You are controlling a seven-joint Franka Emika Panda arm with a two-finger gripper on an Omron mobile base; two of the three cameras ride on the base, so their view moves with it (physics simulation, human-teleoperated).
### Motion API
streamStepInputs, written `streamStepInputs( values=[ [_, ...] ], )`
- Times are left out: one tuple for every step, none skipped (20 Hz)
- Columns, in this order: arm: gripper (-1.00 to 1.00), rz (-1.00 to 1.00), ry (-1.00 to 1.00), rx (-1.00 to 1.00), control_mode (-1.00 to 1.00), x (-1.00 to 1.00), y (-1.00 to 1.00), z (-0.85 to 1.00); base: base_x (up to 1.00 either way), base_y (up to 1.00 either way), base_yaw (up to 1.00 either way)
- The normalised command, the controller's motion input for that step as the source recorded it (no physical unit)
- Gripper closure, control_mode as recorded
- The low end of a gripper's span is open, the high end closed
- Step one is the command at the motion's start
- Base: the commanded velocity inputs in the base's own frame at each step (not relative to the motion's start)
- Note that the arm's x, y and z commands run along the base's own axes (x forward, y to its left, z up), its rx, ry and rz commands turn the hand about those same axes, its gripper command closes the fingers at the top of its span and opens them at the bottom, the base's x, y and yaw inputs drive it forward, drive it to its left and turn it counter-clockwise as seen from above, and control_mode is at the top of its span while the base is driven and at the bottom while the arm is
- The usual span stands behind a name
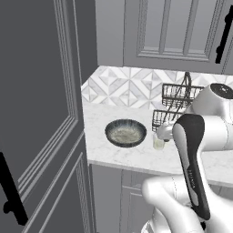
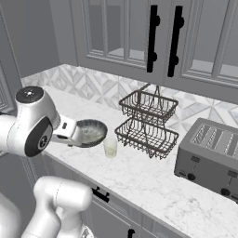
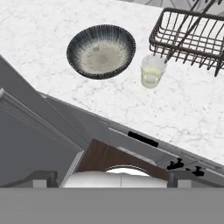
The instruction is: Grab a lemon wedge from the fridge and one ice cube from the ice bowl, and put them in the glass of lemonade.
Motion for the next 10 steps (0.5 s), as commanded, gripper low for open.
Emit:
streamStepInputs(
  values=[
    [-1.00, 0.00, 0.00, 0.00, -1.00, 0.00, 0.00, 0.00, 0.00, 0.00, 0.00],
    [-1.00, 0.00, 0.00, 0.00, -1.00, 0.00, 0.00, 0.00, 0.00, 0.00, 0.00],
    [-1.00, 0.00, 0.00, 0.00, -1.00, 0.00, 0.00, 0.00, 0.00, 0.00, 0.00],
    [-1.00, 0.00, 0.00, 0.00, -1.00, 0.00, 0.00, 0.00, 0.00, 0.00, 0.00],
    [-1.00, 0.00, 0.00, 0.00, -1.00, 0.00, 0.00, 0.00, 0.00, 0.00, 0.00],
    [-1.00, 0.00, 0.00, 0.00, 1.00, 0.00, 0.00, 0.00, -0.26, 0.00, 0.00],
    [-1.00, 0.00, 0.00, 0.00, 1.00, 0.00, 0.00, 0.00, -0.93, 0.00, 0.00],
    [-1.00, 0.00, 0.00, 0.00, 1.00, 0.00, 0.00, 0.00, -1.00, 0.07, 0.04],
    [-1.00, 0.00, 0.00, 0.00, 1.00, 0.00, 0.00, 0.00, -1.00, 0.00, 0.02],
    [-1.00, 0.00, 0.00, 0.00, 1.00, 0.00, 0.00, 0.00, -1.00, 0.00, 0.02]
  ],
)
